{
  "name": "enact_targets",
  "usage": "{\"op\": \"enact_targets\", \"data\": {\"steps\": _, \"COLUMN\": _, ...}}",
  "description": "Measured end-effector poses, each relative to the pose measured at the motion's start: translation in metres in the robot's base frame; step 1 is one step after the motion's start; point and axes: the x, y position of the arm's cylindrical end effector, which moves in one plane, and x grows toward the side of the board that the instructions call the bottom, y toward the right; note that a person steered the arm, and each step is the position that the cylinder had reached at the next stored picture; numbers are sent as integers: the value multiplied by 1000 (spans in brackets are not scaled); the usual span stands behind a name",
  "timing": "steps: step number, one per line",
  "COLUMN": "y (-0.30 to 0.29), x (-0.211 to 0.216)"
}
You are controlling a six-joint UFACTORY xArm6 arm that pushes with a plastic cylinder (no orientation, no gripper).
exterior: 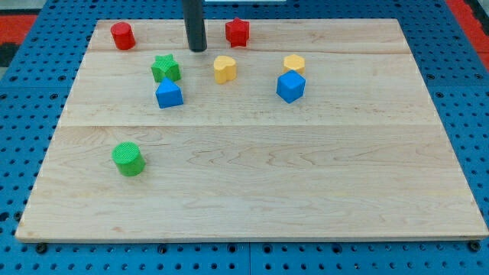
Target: Move the red star to the top left of the hexagon
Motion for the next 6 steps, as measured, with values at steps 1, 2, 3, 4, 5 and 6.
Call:
{"op": "enact_targets", "data": {"steps": 1, "y": 26, "x": -30}}
{"op": "enact_targets", "data": {"steps": 2, "y": 70, "x": -33}}
{"op": "enact_targets", "data": {"steps": 3, "y": 111, "x": -34}}
{"op": "enact_targets", "data": {"steps": 4, "y": 109, "x": -28}}
{"op": "enact_targets", "data": {"steps": 5, "y": 150, "x": -37}}
{"op": "enact_targets", "data": {"steps": 6, "y": 203, "x": -22}}
